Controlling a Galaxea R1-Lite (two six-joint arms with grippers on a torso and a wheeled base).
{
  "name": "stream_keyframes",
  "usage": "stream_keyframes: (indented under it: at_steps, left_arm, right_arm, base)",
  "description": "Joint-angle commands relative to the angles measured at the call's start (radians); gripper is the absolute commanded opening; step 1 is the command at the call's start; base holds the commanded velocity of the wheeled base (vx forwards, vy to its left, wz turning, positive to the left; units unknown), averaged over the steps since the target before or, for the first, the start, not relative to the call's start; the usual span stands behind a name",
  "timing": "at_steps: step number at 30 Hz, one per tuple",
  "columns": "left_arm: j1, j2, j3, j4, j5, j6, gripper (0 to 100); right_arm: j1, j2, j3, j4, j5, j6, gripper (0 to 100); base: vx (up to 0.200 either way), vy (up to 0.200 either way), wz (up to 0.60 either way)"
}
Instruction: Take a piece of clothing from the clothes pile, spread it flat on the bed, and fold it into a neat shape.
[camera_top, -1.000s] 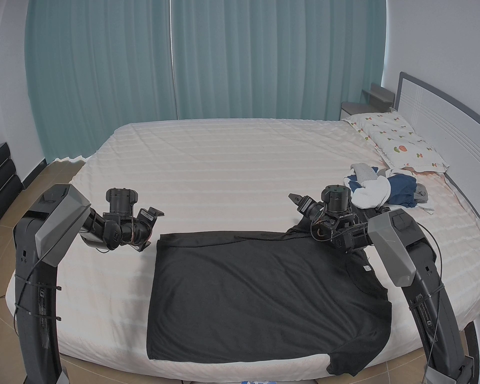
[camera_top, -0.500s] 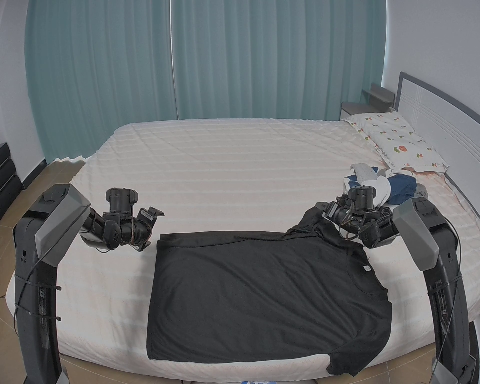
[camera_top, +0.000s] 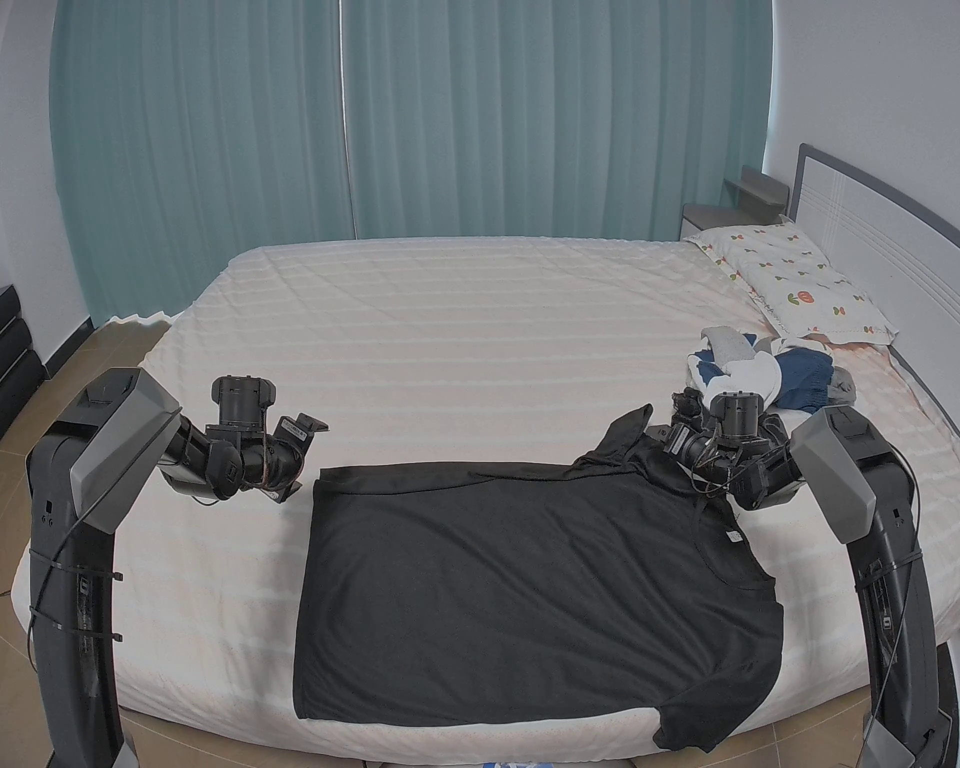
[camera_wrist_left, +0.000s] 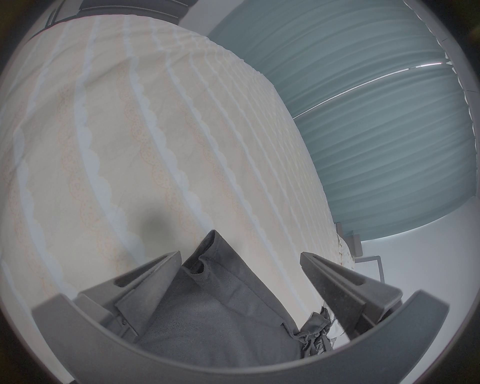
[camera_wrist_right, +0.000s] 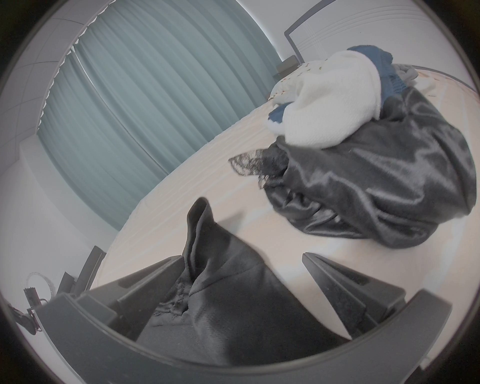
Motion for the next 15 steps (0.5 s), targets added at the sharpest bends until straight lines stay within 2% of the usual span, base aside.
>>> stream_keyframes:
  at_steps: [1,3,4,15]
  left_arm:
    - [0.0,0.003,0.0,-0.001,0.0,0.0,100]
    - [0.0,0.003,0.0,-0.001,0.0,0.0,100]
    - [0.0,0.003,0.0,-0.001,0.0,0.0,100]
    - [-0.002,0.007,0.0,-0.002,0.0,0.004,100]
  right_arm:
    - [0.004,0.049,-0.036,0.0,-0.001,-0.006,100]
    - [0.003,0.067,-0.06,0.007,-0.003,-0.006,100]
    - [0.003,0.069,-0.059,0.009,-0.003,-0.006,0]
    - [-0.005,0.067,-0.065,-0.004,-0.007,-0.003,0]
  base:
    - [0.0,0.0,0.0]
    - [0.0,0.0,0.0]
    - [0.0,0.0,0.0]
    - [0.0,0.0,0.0]
